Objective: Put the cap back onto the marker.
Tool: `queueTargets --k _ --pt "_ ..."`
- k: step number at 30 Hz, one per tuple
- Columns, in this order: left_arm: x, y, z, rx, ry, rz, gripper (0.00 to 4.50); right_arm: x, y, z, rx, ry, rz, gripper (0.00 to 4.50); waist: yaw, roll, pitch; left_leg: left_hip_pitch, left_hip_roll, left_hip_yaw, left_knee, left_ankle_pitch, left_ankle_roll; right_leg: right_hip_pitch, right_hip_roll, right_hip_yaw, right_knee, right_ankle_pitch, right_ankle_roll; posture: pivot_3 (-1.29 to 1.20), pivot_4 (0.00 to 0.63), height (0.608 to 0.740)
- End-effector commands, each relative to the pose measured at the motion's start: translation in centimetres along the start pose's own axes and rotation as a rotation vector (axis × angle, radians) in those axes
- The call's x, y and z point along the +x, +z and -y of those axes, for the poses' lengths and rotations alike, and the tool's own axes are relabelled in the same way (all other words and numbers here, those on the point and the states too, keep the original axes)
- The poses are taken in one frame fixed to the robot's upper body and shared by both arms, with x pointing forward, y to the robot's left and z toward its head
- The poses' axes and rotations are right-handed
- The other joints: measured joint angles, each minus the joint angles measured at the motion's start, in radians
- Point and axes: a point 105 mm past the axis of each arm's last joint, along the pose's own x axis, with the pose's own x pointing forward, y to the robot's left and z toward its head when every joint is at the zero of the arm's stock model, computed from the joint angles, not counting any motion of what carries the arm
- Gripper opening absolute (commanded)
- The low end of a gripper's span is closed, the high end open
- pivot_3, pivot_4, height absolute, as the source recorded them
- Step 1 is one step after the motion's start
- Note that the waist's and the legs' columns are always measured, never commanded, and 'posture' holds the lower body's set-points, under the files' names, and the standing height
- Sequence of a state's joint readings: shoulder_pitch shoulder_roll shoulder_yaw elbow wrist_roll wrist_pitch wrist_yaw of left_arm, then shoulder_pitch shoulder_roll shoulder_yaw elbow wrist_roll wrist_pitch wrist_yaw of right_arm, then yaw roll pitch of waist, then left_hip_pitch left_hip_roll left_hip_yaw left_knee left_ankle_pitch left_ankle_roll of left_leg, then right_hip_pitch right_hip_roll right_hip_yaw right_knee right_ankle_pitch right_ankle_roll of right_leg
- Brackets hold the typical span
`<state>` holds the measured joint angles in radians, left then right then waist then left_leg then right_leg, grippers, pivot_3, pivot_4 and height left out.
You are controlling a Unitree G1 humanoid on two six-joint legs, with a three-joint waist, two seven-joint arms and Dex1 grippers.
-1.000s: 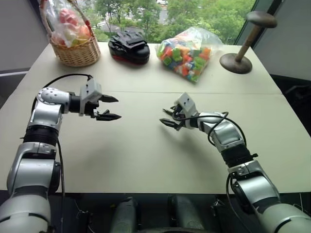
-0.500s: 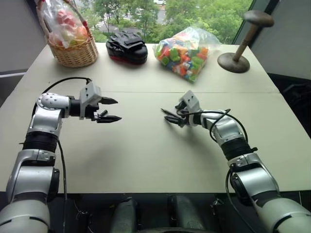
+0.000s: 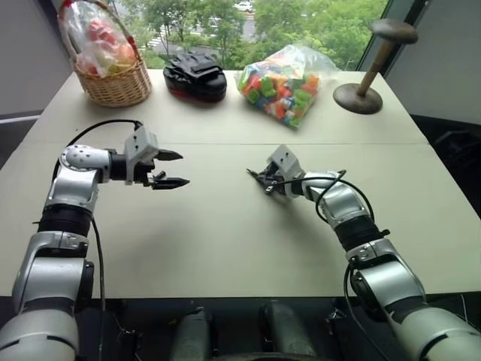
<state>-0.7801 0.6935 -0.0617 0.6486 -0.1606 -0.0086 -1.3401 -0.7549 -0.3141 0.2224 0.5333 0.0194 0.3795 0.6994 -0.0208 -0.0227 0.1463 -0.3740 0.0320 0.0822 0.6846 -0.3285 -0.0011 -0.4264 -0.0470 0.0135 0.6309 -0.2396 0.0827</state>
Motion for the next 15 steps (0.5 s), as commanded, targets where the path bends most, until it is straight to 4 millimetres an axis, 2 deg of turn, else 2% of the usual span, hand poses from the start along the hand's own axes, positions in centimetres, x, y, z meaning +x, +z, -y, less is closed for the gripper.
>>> queueTargets --k 1,5,7,10,15 --pt "-1.3 0.1 -1.4 -0.003 0.095 0.015 3.77 -0.9 1.3 1.3 -0.071 -0.047 0.007 0.06 0.000 0.000 0.000 0.000 0.000 0.000 0.000 0.000 0.000 0.000 0.000 0.000 0.000 0.000 0.000 0.00 0.150 0.740" --pt "-2.8 -1.0 -3.2 -0.044 0.235 0.010 3.77 -2.9 5.3 1.7 -0.170 -0.047 0.085 0.06 0.003 0.001 0.000 -0.002 0.000 0.000 0.000 0.000 0.000 -0.002 0.000 0.000 0.001 0.000 0.000 0.00 0.150 0.740" --pt "-3.3 -1.2 -3.7 -0.074 0.284 0.030 3.77 -3.9 6.6 1.4 -0.182 -0.031 0.115 0.06 0.003 0.001 0.000 -0.004 0.000 -0.001 0.000 0.000 0.000 -0.003 0.000 0.000 0.001 0.000 0.000 0.00 0.150 0.740" --pt "-3.3 -1.5 -3.8 -0.147 0.315 0.080 3.77 -5.3 7.0 0.4 -0.187 0.010 0.127 0.06 0.003 0.000 0.000 -0.005 0.000 -0.001 -0.001 0.000 0.000 -0.003 0.000 -0.001 0.000 0.000 0.000 0.00 0.150 0.740" --pt "-3.2 -2.9 -3.3 -0.196 0.337 0.068 3.77 -6.9 7.4 -1.4 -0.175 0.061 0.140 0.06 0.006 0.000 0.000 -0.005 0.000 -0.001 -0.001 -0.001 0.001 -0.003 -0.002 -0.001 0.000 0.000 0.000 0.00 0.150 0.740"
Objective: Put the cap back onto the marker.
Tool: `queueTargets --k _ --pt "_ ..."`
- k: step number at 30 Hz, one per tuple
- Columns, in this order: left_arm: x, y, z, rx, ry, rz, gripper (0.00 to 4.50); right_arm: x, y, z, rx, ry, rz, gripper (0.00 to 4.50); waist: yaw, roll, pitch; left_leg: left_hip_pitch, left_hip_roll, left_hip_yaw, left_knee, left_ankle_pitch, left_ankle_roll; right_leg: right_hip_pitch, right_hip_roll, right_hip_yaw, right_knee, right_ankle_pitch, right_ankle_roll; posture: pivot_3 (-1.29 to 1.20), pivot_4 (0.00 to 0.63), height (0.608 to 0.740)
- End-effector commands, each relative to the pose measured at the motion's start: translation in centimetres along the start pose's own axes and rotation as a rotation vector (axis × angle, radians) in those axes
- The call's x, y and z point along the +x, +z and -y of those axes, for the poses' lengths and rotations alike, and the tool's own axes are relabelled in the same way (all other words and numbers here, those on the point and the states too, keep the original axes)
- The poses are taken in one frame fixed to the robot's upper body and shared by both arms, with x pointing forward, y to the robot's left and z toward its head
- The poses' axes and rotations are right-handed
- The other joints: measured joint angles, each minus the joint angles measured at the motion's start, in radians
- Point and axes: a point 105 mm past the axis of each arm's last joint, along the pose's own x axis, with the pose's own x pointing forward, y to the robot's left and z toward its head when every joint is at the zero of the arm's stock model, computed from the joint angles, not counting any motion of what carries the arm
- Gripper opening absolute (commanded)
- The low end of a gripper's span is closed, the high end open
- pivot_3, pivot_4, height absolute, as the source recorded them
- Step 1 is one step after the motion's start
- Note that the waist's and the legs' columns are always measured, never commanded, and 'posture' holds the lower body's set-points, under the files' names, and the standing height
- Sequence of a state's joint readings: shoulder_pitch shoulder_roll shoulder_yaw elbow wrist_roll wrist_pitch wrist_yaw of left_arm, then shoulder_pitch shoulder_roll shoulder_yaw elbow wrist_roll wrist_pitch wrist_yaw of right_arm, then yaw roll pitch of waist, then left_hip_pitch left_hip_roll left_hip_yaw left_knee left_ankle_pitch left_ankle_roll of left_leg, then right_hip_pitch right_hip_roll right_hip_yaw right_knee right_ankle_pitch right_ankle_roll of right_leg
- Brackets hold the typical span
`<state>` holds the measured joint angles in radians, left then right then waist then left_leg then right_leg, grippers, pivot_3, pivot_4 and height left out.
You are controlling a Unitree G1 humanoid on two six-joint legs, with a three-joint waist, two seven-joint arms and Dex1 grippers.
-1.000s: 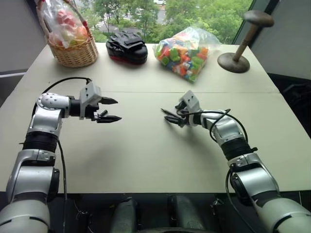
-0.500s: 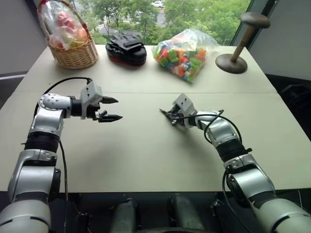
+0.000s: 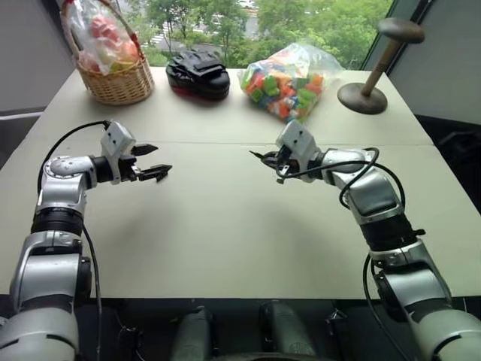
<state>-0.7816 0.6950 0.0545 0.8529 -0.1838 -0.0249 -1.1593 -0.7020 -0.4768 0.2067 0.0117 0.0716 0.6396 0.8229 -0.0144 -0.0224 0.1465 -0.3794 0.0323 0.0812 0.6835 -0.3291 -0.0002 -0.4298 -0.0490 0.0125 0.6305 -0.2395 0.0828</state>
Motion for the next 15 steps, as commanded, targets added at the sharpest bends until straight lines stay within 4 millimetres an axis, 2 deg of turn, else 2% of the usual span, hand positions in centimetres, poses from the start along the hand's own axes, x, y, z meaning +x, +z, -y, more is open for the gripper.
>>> queueTargets --k 1,9,15 --pt "-0.5 -0.1 -0.3 -0.021 0.043 0.023 3.77 -1.5 2.0 -0.5 0.001 0.009 0.062 0.06 0.000 0.000 0.000 0.000 0.000 0.000 0.000 0.000 0.000 0.000 0.000 0.000 0.000 0.000 0.000 0.00 0.150 0.740" --pt "-0.5 -4.0 0.0 -0.122 0.109 -0.034 3.77 -1.4 1.8 -1.8 0.059 -0.016 0.081 0.06 0.000 0.000 0.000 0.001 -0.001 0.000 0.000 0.000 0.000 0.000 0.001 0.000 0.000 0.000 0.000 0.00 0.150 0.740" --pt "0.1 -5.1 0.4 -0.123 0.113 -0.062 3.77 -1.2 2.7 -1.7 0.060 -0.060 0.112 0.06 0.000 0.000 0.000 0.001 -0.001 0.000 0.000 0.000 0.000 0.000 0.001 0.000 0.000 0.000 0.000 0.00 0.150 0.740"
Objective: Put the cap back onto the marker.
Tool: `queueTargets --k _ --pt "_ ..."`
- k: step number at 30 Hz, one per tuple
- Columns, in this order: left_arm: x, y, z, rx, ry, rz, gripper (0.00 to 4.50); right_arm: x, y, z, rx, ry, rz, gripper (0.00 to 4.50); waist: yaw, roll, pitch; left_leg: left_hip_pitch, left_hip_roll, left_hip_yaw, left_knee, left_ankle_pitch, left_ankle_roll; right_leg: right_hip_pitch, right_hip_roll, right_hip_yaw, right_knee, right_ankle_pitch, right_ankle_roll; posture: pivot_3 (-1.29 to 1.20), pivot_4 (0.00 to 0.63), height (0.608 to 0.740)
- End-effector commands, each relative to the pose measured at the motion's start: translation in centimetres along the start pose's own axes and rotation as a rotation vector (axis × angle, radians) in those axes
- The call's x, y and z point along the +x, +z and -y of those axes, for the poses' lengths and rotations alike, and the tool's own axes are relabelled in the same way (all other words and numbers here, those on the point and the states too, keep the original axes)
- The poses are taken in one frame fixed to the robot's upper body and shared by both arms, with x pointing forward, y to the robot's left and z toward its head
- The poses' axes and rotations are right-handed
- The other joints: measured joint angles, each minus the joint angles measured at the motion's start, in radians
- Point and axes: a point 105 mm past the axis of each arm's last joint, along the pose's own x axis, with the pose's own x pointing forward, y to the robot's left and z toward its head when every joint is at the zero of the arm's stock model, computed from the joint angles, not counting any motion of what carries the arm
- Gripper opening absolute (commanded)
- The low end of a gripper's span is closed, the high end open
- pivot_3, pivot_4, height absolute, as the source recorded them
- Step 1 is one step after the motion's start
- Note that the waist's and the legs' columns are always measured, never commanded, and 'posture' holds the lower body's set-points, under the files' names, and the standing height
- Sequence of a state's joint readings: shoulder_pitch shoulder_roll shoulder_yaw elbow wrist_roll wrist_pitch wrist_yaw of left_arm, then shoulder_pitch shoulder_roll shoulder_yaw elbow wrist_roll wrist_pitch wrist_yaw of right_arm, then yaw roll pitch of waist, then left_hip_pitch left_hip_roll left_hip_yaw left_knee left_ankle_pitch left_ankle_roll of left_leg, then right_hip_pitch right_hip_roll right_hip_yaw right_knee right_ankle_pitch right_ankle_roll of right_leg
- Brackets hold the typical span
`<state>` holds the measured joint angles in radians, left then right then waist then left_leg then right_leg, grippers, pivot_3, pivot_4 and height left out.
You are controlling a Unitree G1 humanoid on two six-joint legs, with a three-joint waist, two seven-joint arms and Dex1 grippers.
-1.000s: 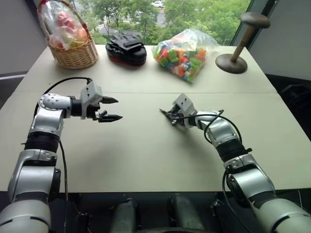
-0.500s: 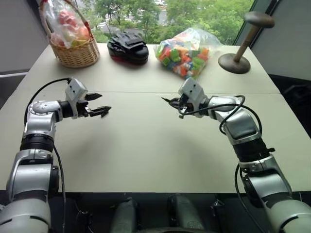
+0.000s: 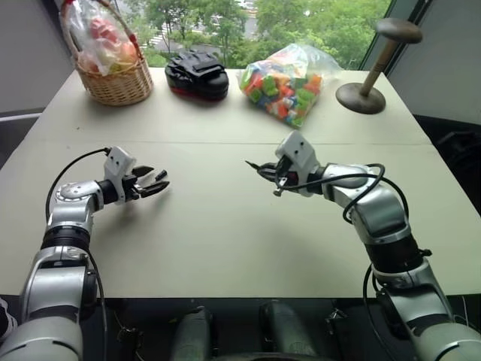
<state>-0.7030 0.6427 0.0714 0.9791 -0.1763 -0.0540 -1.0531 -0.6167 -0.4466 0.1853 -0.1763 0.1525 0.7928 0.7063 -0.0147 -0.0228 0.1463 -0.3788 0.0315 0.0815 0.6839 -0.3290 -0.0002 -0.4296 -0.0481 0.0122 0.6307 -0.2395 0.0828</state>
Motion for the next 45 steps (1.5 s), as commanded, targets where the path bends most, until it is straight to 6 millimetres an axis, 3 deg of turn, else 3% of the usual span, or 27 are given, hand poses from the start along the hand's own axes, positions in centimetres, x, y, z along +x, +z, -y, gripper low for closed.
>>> queueTargets --k 1,18,21,26,27,31,33,37,45 --pt "0.1 0.6 -0.3 0.040 0.013 0.011 3.77 -0.6 2.4 0.0 -0.034 -0.023 0.081 0.06 0.000 0.000 0.000 0.000 0.000 0.000 0.000 0.000 0.000 0.000 0.000 0.000 0.000 0.000 0.000 0.00 0.150 0.740" --pt "2.0 0.5 0.3 0.026 0.009 0.012 3.77 -1.0 2.2 0.3 -0.035 -0.052 0.074 0.06 0.004 0.000 0.000 0.003 0.000 0.000 0.000 0.000 0.000 0.002 0.000 0.000 0.000 0.000 0.000 0.00 0.150 0.740" --pt "2.1 0.1 0.5 0.027 0.005 0.006 2.89 -1.1 2.1 0.5 -0.035 -0.061 0.071 0.00 0.003 0.000 0.000 0.003 0.000 0.000 0.000 0.000 0.000 0.002 0.000 0.000 0.000 0.000 0.000 0.00 0.150 0.740" --pt "2.1 0.0 0.5 0.026 0.008 0.004 0.26 -1.2 2.0 0.8 -0.038 -0.069 0.066 0.00 0.002 0.000 0.000 0.003 0.000 0.000 0.000 0.000 0.000 0.002 0.000 0.000 -0.001 0.000 0.000 0.00 0.150 0.740" --pt "2.1 0.0 0.5 0.027 0.010 0.006 0.02 -1.3 1.9 0.9 -0.039 -0.072 0.064 0.00 0.002 0.000 0.000 0.003 0.000 0.000 0.000 0.000 0.000 0.002 0.000 0.000 -0.001 0.000 0.000 0.00 0.150 0.740" --pt "2.1 0.6 0.3 0.048 0.012 0.012 0.02 -1.6 1.7 1.4 -0.054 -0.072 0.048 0.00 0.002 0.000 0.000 0.003 0.000 0.000 0.000 0.000 0.000 0.002 -0.001 0.000 -0.001 0.000 0.000 0.00 0.150 0.740" --pt "2.4 1.7 0.4 0.069 -0.004 0.032 0.02 -1.8 1.7 1.7 -0.085 -0.062 0.039 0.00 0.004 0.000 0.000 0.003 0.000 0.000 0.000 0.000 0.000 0.002 -0.001 0.000 -0.001 0.000 0.000 0.00 0.150 0.740" --pt "3.4 7.3 1.5 0.177 -0.133 0.133 0.02 -3.0 2.6 3.2 -0.180 -0.018 0.028 0.00 0.005 -0.001 0.000 0.001 -0.001 0.000 0.001 0.000 0.000 0.002 0.000 0.000 -0.001 0.000 0.000 0.00 0.150 0.740" --pt "4.7 16.7 6.9 0.455 -0.468 0.238 0.02 -4.9 4.9 4.4 -0.380 0.129 0.028 0.00 -0.001 0.000 0.001 -0.002 -0.001 0.000 -0.001 -0.001 0.002 0.001 0.002 -0.001 -0.004 0.000 0.000 0.00 0.150 0.740"
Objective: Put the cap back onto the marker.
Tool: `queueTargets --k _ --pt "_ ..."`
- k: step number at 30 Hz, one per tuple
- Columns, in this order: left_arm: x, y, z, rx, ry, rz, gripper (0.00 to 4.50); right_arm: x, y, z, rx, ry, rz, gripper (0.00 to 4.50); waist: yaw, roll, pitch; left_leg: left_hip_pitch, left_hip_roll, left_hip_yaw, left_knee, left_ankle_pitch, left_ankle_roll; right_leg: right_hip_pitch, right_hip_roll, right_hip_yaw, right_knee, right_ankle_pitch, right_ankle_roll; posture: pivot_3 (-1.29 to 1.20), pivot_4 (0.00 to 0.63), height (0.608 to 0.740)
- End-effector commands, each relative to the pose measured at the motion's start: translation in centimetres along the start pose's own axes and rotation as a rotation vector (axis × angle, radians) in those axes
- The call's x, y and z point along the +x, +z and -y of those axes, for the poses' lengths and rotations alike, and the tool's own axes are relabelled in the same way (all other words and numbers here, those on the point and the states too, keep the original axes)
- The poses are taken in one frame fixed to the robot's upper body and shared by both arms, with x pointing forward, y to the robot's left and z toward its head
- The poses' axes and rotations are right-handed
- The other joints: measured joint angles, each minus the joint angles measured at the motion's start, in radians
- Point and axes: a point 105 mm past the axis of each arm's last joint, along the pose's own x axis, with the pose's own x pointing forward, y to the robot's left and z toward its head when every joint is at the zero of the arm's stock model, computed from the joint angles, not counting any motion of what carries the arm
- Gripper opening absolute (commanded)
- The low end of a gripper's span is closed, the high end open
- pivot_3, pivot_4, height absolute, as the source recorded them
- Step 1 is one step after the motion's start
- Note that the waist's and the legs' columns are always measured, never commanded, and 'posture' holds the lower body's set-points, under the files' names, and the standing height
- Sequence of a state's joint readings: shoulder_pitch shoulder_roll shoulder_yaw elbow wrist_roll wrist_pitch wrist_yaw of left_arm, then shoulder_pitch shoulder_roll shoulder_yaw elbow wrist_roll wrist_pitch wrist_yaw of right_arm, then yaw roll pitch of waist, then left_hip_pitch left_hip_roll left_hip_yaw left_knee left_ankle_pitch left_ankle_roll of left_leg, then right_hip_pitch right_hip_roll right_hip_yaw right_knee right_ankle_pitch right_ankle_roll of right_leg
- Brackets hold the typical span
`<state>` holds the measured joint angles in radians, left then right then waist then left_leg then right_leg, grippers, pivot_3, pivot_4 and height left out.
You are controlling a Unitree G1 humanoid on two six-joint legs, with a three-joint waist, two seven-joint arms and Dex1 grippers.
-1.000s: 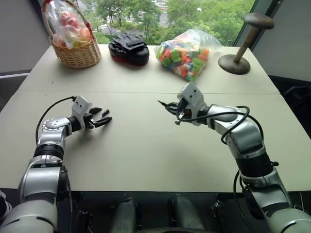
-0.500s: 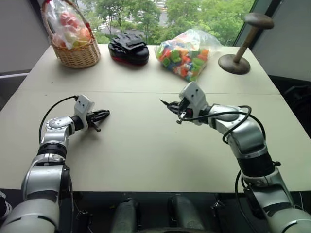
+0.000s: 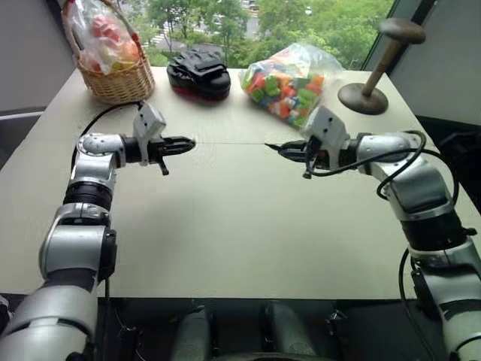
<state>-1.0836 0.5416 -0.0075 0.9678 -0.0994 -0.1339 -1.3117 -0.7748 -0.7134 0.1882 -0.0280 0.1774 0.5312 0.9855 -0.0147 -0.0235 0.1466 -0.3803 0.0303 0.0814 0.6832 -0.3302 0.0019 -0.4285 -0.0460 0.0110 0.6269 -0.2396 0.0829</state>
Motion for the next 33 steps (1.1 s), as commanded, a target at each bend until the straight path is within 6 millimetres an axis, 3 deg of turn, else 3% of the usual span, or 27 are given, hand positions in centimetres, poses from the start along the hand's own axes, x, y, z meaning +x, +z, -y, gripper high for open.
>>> queueTargets --k 1,6,14,21,33 --pt "1.7 3.6 0.7 0.079 -0.115 0.065 0.02 -1.1 1.8 0.7 -0.102 0.039 0.035 0.00 0.000 0.001 0.000 0.000 0.000 0.000 0.000 0.000 0.000 0.000 0.000 0.000 0.000 0.000 0.000 0.00 0.150 0.740" --pt "3.8 5.4 1.6 0.116 -0.181 0.122 0.02 -1.2 2.2 1.1 -0.135 0.042 0.046 0.00 -0.002 0.001 0.000 -0.001 0.001 -0.001 0.000 0.000 0.000 -0.001 0.000 0.000 0.000 0.000 0.000 0.00 0.150 0.740" --pt "5.8 4.3 3.5 0.103 -0.236 0.144 0.02 -0.8 2.5 0.9 -0.126 0.028 0.067 0.00 0.001 0.001 0.000 -0.001 0.001 -0.001 0.001 0.000 0.000 -0.001 0.000 0.001 0.000 0.000 0.000 0.00 0.150 0.740" --pt "6.2 3.8 4.6 0.087 -0.262 0.165 0.02 -0.5 2.2 0.8 -0.117 0.016 0.067 0.00 0.001 0.001 0.000 -0.001 0.001 -0.001 0.001 0.000 0.000 -0.001 0.000 0.001 0.000 0.000 0.000 0.00 0.150 0.740" --pt "6.2 4.9 4.4 0.078 -0.241 0.202 0.02 -0.2 1.7 0.5 -0.103 0.026 0.062 0.00 0.002 0.001 0.000 -0.001 0.001 -0.002 0.001 0.000 0.000 -0.001 -0.001 0.001 0.000 0.000 0.000 0.00 0.150 0.740"
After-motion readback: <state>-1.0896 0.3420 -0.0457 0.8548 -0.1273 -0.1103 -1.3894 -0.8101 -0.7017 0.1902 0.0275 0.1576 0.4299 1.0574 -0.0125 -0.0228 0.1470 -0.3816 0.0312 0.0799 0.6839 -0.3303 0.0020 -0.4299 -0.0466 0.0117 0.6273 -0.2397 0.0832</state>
